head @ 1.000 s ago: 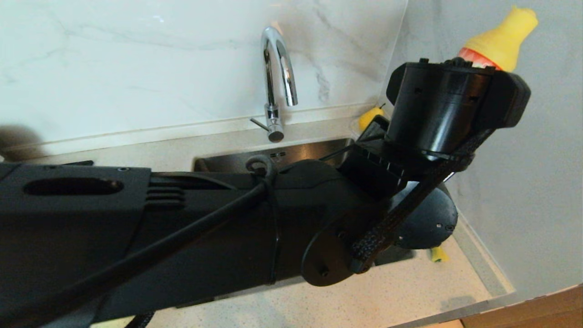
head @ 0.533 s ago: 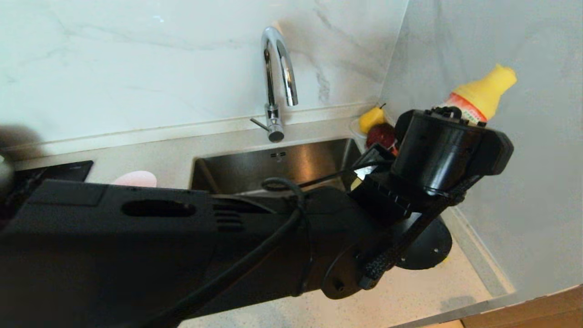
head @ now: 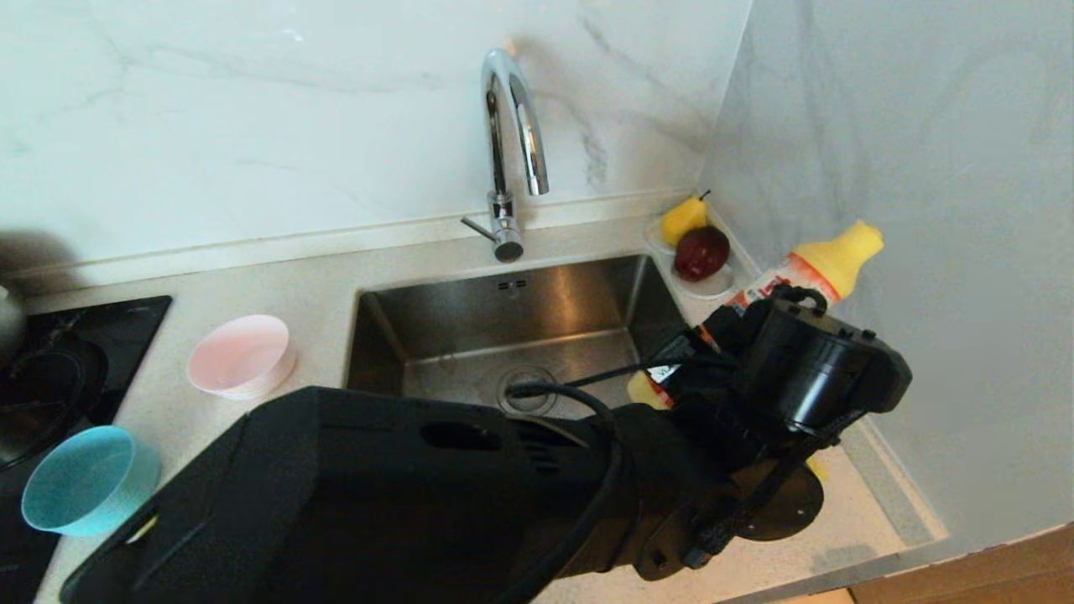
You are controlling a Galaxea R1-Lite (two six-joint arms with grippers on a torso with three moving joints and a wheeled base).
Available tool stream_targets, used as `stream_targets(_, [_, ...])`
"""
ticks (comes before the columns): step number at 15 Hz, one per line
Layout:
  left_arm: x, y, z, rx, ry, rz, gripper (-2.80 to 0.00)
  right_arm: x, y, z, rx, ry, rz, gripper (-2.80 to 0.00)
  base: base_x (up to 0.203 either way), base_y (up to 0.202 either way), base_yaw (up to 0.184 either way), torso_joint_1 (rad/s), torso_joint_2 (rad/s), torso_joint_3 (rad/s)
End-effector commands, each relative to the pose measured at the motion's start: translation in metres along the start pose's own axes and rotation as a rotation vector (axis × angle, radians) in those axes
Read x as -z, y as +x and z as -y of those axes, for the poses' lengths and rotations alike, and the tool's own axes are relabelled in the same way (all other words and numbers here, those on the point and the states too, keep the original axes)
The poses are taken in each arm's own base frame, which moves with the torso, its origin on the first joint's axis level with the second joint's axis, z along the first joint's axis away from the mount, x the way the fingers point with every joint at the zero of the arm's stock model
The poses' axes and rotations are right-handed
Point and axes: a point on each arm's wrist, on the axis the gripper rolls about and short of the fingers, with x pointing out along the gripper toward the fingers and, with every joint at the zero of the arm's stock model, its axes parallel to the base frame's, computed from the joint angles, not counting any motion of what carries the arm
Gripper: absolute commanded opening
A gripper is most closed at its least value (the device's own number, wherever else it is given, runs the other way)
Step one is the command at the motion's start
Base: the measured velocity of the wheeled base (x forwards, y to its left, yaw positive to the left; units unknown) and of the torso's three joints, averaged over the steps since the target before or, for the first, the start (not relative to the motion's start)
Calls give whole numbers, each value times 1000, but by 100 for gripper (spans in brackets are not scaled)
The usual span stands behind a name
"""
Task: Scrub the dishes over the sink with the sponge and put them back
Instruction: Squeeze it onto the sponge
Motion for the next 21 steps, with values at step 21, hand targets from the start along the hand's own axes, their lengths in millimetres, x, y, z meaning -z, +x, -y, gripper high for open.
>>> stream_targets(21, [56,41,52,-72,372,-112,-280,0,0,0,1,-1,1,-280,0,0,0,0,0,0])
